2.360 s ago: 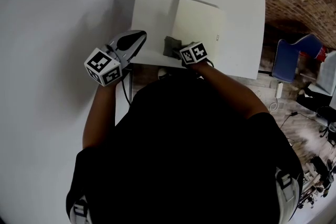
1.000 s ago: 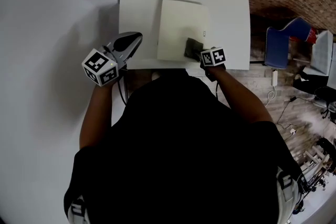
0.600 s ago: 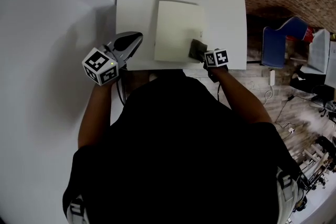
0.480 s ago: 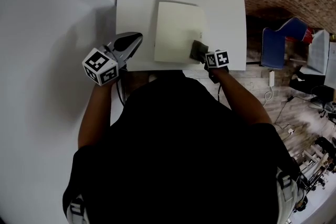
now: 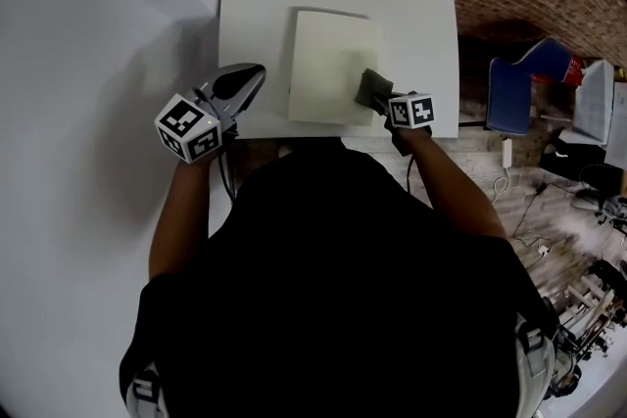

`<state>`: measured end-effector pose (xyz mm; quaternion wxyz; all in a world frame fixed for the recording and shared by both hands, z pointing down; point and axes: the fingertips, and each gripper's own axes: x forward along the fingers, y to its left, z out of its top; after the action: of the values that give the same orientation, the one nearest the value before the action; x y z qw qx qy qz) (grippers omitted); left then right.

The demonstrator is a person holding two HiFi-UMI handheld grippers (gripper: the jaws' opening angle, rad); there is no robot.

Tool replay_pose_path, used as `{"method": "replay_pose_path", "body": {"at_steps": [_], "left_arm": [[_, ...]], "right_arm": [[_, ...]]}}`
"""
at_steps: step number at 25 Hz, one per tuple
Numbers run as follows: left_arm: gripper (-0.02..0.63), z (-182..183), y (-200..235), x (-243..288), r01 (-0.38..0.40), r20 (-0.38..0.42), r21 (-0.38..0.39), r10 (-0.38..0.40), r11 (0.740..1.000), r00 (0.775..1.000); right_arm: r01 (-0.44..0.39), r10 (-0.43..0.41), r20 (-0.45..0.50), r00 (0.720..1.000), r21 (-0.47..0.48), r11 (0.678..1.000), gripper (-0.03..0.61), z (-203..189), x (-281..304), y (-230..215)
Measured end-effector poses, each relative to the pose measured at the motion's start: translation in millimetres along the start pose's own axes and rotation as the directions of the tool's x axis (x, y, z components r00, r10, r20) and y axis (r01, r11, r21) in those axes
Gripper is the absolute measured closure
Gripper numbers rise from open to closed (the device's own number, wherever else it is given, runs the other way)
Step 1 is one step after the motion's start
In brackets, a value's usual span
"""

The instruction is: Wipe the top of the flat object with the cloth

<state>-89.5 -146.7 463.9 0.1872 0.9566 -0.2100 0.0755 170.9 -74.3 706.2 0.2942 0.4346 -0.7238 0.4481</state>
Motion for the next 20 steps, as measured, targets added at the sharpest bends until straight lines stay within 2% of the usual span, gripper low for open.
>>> {"method": "replay_pose_path", "body": {"at_steps": [4,8,14,20], "left_arm": [[0.612,3,1,0,-0.004,0.008,0.0,0.004,1.0,1.0],[0.612,5,1,-1,-0.002,0.014,0.009,0.002,1.0,1.0],[0.612,16,4,-2,-0.008,0.028,0.018,0.007,1.0,1.0],[0.612,23,7,-3,-0.012,0.034,0.025,0.011,1.0,0.999]], "right_arm": [[-0.003,0.004,0.085,0.996,-0.014,1.0,0.565,39,-18,4],[0.021,-0.008,0.178,0.984,-0.073,0.997,0.565,79,-41,11],[0.061,-0.019,0.325,0.946,-0.117,0.991,0.565,138,-87,20],[0.074,-0.004,0.418,0.908,-0.151,0.986,0.565,171,-122,37]]}}
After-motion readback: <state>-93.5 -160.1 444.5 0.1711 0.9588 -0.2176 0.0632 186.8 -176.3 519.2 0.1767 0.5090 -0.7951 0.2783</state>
